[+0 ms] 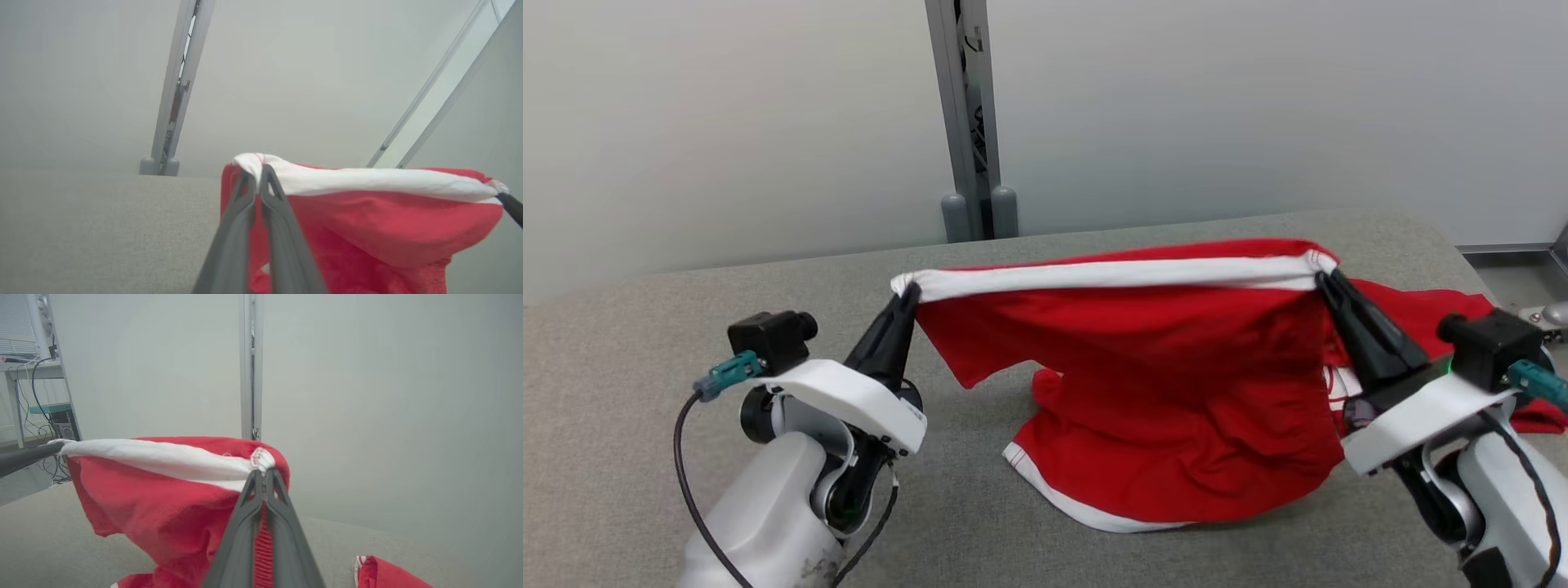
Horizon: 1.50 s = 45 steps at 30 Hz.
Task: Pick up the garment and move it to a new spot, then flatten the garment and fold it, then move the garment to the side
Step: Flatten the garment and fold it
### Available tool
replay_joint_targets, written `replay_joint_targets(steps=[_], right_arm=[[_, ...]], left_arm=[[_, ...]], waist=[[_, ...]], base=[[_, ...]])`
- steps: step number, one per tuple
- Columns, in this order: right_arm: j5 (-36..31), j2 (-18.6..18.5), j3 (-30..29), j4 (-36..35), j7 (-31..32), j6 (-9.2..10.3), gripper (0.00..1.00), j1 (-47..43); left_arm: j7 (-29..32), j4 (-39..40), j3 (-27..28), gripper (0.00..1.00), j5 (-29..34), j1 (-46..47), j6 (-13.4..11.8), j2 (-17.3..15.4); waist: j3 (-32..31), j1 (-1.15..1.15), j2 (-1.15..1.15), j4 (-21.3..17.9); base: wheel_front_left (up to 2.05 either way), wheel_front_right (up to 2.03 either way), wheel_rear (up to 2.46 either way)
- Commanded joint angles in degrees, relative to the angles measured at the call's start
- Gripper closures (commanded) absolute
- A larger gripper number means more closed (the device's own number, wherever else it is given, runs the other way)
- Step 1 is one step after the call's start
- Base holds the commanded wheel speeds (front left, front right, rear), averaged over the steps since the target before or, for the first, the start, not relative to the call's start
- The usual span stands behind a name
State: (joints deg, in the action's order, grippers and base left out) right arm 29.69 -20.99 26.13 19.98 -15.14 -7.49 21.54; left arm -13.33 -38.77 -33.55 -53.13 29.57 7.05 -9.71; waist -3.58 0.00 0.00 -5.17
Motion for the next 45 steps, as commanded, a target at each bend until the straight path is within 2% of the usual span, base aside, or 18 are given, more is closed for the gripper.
replay_joint_targets(steps=[1, 8, 11, 15, 18, 23, 24, 26, 31, 36, 38, 41, 45], right_arm=[[-0.60, -0.47, -0.86, -0.43, 0.02, -0.01, 1.00, 1.52], [-2.59, 0.48, -2.35, -2.61, 0.01, -0.01, 1.00, 4.40], [-3.22, 0.58, -1.79, -3.54, 0.02, -0.01, 1.00, 5.25], [-3.40, 0.30, -0.03, -3.08, 0.02, -0.01, 1.00, 6.57], [-1.98, -0.63, 2.71, -2.01, 1.04, 0.00, 1.00, 9.28], [1.07, -2.90, 8.39, 0.82, 3.75, 0.00, 1.00, 20.16], [2.56, -3.40, 10.89, 2.37, 4.58, -0.01, 1.00, 26.55], [4.75, -3.69, 13.20, 4.17, 5.04, -0.01, 1.00, 33.10], [8.33, -2.80, 15.82, 10.54, 3.03, -0.01, 1.00, 46.61], [8.09, 0.35, 14.44, 19.86, 0.05, -0.01, 1.00, 60.38], [6.35, 1.62, 11.26, 20.53, -0.19, -0.01, 1.00, 64.16], [5.10, 4.56, 6.45, 21.37, -0.04, -0.01, 1.00, 63.75], [2.91, 6.66, 4.83, 21.51, -0.06, 0.00, 1.00, 61.78]], left_arm=[[-0.59, 1.19, 1.24, 1.00, -0.47, 0.99, -0.62, -0.25], [-1.46, 8.57, 3.97, 1.00, -0.33, 0.97, -2.21, -0.67], [-1.58, 12.06, 5.57, 1.00, 0.21, 0.23, -3.63, -0.99], [-1.74, 16.60, 8.04, 1.00, 0.55, -0.05, -5.49, -0.83], [-0.10, 17.48, 7.34, 1.00, 1.32, 1.18, -6.80, -1.04], [5.56, 15.10, 6.08, 1.00, 2.30, 10.17, -7.64, -1.23], [7.42, 13.04, 6.74, 1.00, 1.99, 15.81, -7.79, -0.83], [8.86, 10.13, 7.04, 1.00, 1.83, 22.35, -7.38, 0.53], [6.81, 2.64, 7.84, 1.00, 4.23, 35.88, -7.31, 1.96], [-0.70, -4.46, 10.04, 1.00, 7.43, 50.03, -6.55, 3.71], [-1.66, -5.46, 11.90, 1.00, 8.71, 53.62, -6.09, 4.39], [-1.78, -2.21, 16.75, 1.00, 12.43, 55.34, -5.76, 5.39], [-1.84, -1.72, 18.87, 1.00, 16.82, 52.61, -4.17, 6.32]], waist=[[-0.63, 0.00, 0.00, 0.20], [-1.58, 0.00, 0.00, 1.06], [-1.67, 0.00, 0.00, 1.37], [-0.82, 0.00, 0.00, 1.68], [0.89, 0.00, 0.00, 2.21], [7.57, 0.00, 0.00, 2.70], [11.70, 0.00, 0.00, 3.04], [15.91, 0.00, 0.00, 3.77], [22.87, 0.00, 0.00, 4.22], [27.89, 0.00, 0.00, 4.36], [29.35, 0.00, 0.00, 4.51], [31.44, 0.00, 0.00, 4.69], [33.98, 0.00, 0.00, 5.21]], base=[[0.00, 0.00, 0.00], [0.00, 0.00, 0.00], [0.00, 0.00, 0.00], [0.00, 0.00, 0.00], [0.00, 0.00, 0.00], [0.00, 0.00, 0.00], [0.00, 0.00, 0.00], [0.00, 0.00, 0.00], [0.00, 0.00, 0.00], [0.00, 0.00, 0.00], [0.00, 0.00, 0.00], [0.00, 0.00, 0.00], [0.00, 0.00, 0.00]])
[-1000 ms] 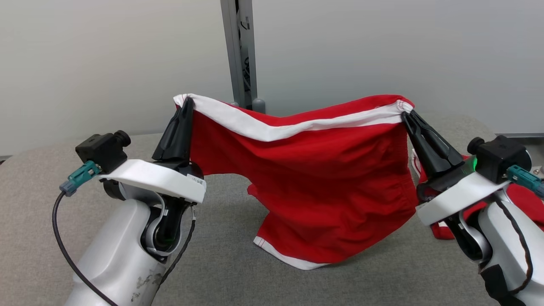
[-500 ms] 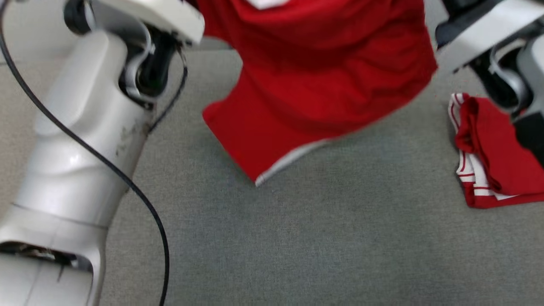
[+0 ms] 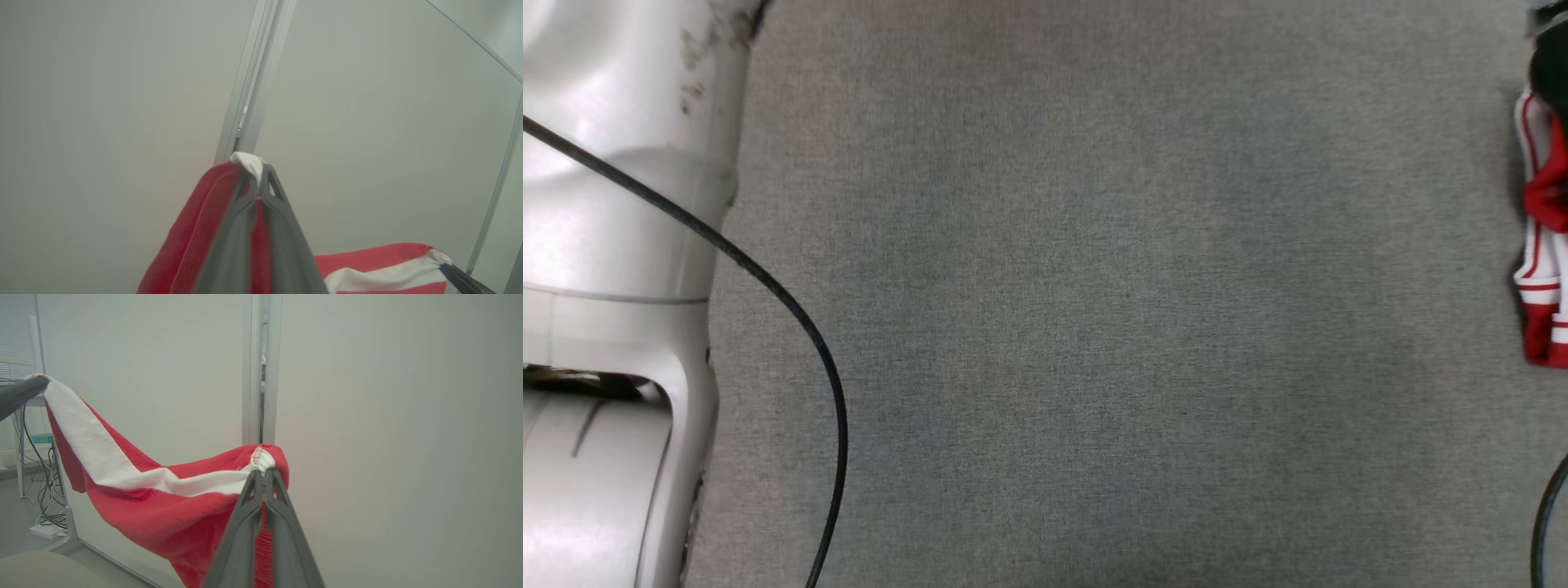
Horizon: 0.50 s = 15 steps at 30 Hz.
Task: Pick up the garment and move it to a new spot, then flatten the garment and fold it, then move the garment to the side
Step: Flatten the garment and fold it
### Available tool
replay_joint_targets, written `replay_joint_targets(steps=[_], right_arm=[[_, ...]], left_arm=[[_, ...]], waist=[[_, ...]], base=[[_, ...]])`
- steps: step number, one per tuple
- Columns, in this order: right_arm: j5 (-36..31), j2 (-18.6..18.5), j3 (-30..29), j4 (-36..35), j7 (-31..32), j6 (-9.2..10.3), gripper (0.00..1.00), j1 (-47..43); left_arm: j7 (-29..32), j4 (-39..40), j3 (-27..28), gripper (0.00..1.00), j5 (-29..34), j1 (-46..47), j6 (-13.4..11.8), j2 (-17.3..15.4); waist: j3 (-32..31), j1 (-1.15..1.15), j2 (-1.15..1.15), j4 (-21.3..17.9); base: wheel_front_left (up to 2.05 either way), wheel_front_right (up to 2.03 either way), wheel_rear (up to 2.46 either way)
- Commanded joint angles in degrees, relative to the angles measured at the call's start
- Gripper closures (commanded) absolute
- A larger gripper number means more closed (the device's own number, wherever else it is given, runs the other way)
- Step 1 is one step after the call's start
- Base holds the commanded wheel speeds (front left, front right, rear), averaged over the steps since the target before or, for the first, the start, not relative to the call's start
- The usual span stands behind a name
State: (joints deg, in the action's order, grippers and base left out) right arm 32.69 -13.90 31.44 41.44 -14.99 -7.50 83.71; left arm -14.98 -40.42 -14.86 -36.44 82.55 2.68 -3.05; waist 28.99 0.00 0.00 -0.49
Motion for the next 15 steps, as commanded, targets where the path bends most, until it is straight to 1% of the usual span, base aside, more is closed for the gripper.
replay_joint_targets(steps=[1, 3, 5, 7, 12, 15], right_arm=[[-0.27, -0.09, -0.42, 0.25, -0.22, 0.01, 1.00, -1.19], [0.14, 0.38, -0.29, 1.19, -0.22, 0.01, 1.00, -2.80], [0.92, 0.69, -0.48, 2.06, -0.23, 0.01, 1.00, -4.69], [1.99, 0.85, -1.84, 3.16, -0.24, 0.01, 1.00, -6.70], [3.03, 0.58, -1.80, 4.29, -0.24, 0.01, 1.00, -12.81], [4.15, 0.69, -1.92, 4.77, -0.23, 0.01, 1.00, -16.23]], left_arm=[[-0.20, -0.43, 0.63, 1.00, 0.63, -0.91, 0.39, -0.31], [-0.20, -2.21, 0.70, 1.00, 1.13, -2.67, 0.99, -0.06], [-0.20, -4.99, -1.29, 1.00, 0.26, -4.74, 1.81, 0.07], [-0.22, -7.45, -2.88, 1.00, -0.75, -5.77, 2.06, -0.03], [-0.22, -12.24, -6.33, 1.00, -1.96, -9.48, 1.58, 0.07], [-0.22, -13.73, -7.48, 1.00, -2.72, -11.08, 1.83, 0.04]], waist=[[2.08, 0.00, 0.00, 0.72], [3.42, 0.00, 0.00, 1.27], [4.46, 0.00, 0.00, 1.69], [5.20, 0.00, 0.00, 2.27], [5.48, 0.00, 0.00, 3.53], [4.73, 0.00, 0.00, 3.83]], base=[[0.00, 0.00, 0.00], [0.00, 0.00, 0.00], [0.00, 0.00, 0.00], [0.00, 0.00, 0.00], [0.00, 0.00, 0.00], [0.00, 0.00, 0.00]])
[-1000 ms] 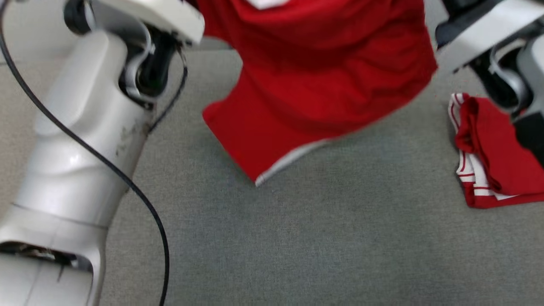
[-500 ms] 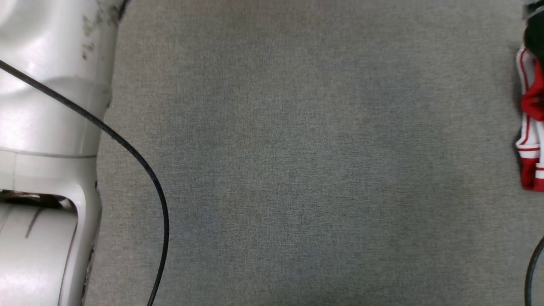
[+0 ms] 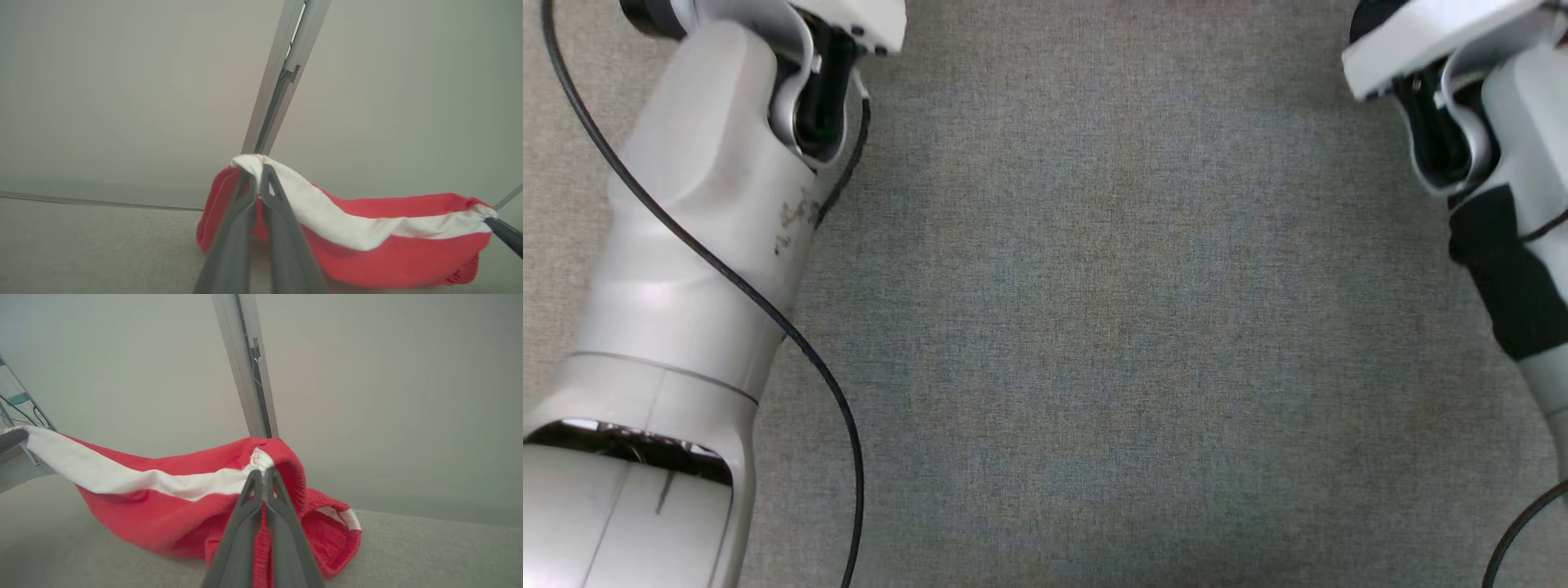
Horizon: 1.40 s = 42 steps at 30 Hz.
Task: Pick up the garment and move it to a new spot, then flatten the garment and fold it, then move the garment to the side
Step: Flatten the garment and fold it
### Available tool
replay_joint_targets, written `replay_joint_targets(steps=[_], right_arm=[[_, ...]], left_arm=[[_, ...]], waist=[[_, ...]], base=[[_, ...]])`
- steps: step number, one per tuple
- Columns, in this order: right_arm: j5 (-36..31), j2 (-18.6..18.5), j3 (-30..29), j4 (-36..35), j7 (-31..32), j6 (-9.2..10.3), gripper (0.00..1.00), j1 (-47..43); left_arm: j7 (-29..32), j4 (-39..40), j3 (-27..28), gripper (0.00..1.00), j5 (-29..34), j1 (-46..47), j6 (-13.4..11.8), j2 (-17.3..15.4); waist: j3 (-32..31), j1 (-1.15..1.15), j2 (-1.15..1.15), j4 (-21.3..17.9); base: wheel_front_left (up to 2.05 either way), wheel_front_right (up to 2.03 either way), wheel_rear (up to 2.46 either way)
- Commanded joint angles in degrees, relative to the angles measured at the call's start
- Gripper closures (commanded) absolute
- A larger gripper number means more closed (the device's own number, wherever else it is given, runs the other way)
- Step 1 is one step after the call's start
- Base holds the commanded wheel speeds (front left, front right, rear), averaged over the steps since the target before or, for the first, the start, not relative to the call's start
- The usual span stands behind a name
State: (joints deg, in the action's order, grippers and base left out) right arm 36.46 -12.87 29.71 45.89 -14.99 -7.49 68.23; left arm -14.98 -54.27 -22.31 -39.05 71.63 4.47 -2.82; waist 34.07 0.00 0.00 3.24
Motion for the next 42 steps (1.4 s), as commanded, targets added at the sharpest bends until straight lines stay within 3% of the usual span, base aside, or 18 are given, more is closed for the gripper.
replay_joint_targets(steps=[1, 18, 30, 42], right_arm=[[0.61, -0.26, 0.24, 0.49, -0.24, -0.01, 1.00, -1.87], [11.82, -2.84, 13.84, 2.42, -0.24, -0.01, 1.00, -16.22], [22.50, -5.48, 26.08, 3.53, -0.24, -0.01, 1.00, -22.79], [33.21, -6.42, 36.11, 6.02, 1.27, 0.00, 1.00, -26.84]], left_arm=[[-0.22, -0.57, -0.33, 1.00, -0.32, -0.92, 0.08, -0.22], [1.21, -13.66, -9.45, 1.00, -1.80, -11.36, 2.61, -0.22], [4.88, -14.93, -17.74, 1.00, -1.94, -20.29, 3.05, -0.22], [6.81, -15.88, -23.94, 1.00, -1.65, -26.16, 3.01, -4.40]], waist=[[-0.76, 0.00, 0.00, 0.13], [-12.13, 0.00, 0.00, 0.06], [-19.69, 0.00, 0.00, 1.47], [-26.05, 0.00, 0.00, 2.00]], base=[[0.00, 0.00, 0.00], [0.00, 0.00, 0.00], [0.00, 0.00, 0.00], [0.00, 0.00, 0.00]])
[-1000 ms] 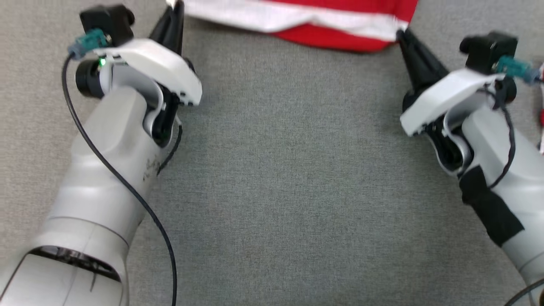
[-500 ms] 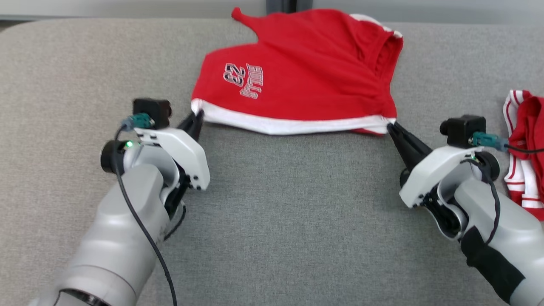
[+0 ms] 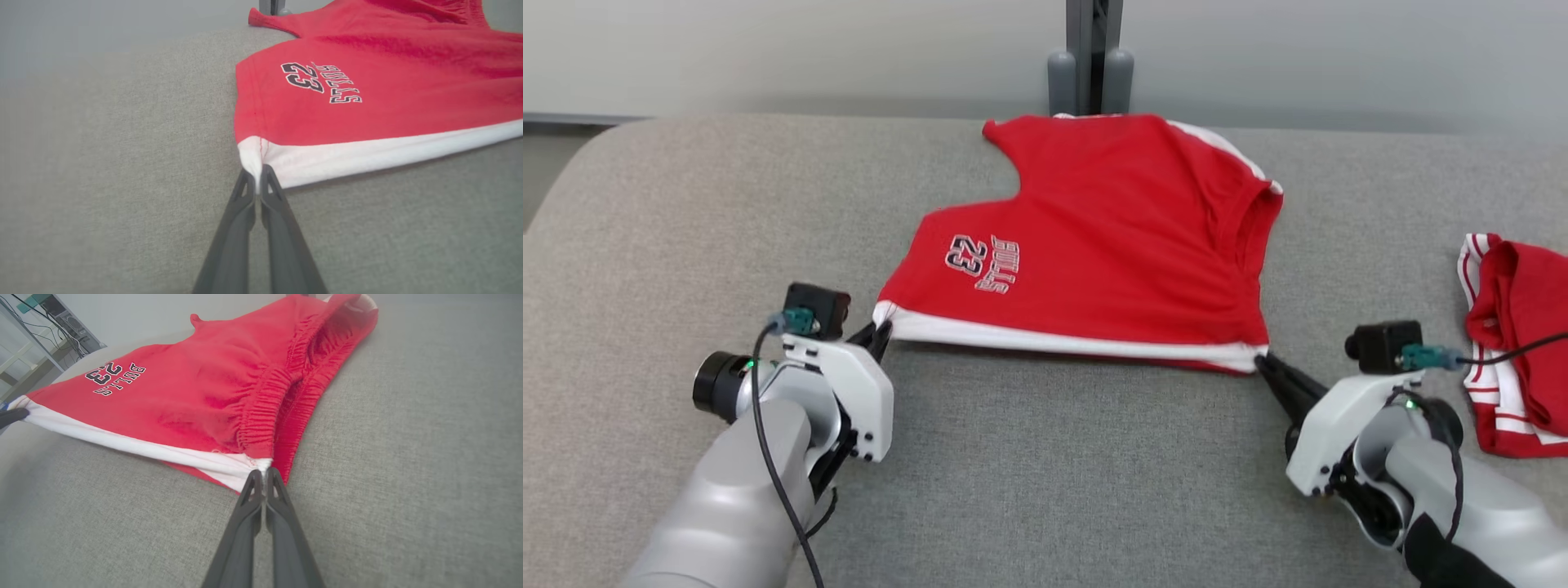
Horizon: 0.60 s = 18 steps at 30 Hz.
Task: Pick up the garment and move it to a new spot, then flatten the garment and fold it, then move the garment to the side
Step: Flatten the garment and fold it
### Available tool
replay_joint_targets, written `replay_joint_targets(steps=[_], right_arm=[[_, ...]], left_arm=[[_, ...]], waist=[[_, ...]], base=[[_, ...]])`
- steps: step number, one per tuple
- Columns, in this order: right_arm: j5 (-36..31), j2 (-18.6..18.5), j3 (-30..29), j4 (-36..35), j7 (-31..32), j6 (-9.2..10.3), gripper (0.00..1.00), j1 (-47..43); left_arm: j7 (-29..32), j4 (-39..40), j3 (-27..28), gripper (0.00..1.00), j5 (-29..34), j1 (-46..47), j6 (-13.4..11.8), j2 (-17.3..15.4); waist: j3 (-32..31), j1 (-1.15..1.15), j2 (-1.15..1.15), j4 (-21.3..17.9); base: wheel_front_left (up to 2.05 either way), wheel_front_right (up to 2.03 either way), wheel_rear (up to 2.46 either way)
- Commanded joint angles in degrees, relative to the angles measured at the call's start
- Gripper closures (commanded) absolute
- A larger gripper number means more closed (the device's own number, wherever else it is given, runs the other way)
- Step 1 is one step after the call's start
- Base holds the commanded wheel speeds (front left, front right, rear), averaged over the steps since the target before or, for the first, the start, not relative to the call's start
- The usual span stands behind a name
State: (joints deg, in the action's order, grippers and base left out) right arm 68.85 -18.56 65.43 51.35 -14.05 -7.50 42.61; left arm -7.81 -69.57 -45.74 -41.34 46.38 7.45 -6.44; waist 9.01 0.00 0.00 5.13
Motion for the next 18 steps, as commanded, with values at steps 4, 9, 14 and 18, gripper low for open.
replay_joint_targets(steps=[4, 9, 14, 18], right_arm=[[3.45, -1.24, 3.07, -0.27, 1.32, 0.01, 1.00, -2.42], [6.36, -1.63, 5.40, -2.24, 3.26, 0.01, 1.00, -4.24], [9.61, -3.24, 7.00, -7.09, 8.05, 0.01, 1.00, -7.51], [11.04, -4.25, 7.46, -9.66, 10.67, 0.01, 1.00, -9.21]], left_arm=[[-1.28, -1.46, -3.55, 1.00, 2.98, -2.24, -0.02, -2.05], [-0.20, -1.88, -5.36, 1.00, 2.82, -4.58, -0.02, -2.82], [3.93, 1.03, -9.47, 1.00, 1.86, -8.55, -0.02, -4.75], [6.85, 3.46, -12.10, 1.00, 0.88, -10.72, -0.02, -6.76]], waist=[[-2.96, 0.00, 0.00, -0.01], [-5.41, 0.00, 0.00, -0.42], [-8.55, 0.00, 0.00, -0.90], [-9.68, 0.00, 0.00, -1.03]], base=[[0.00, 0.00, 0.00], [0.00, 0.00, 0.00], [0.00, 0.00, 0.00], [0.00, 0.00, 0.00]])
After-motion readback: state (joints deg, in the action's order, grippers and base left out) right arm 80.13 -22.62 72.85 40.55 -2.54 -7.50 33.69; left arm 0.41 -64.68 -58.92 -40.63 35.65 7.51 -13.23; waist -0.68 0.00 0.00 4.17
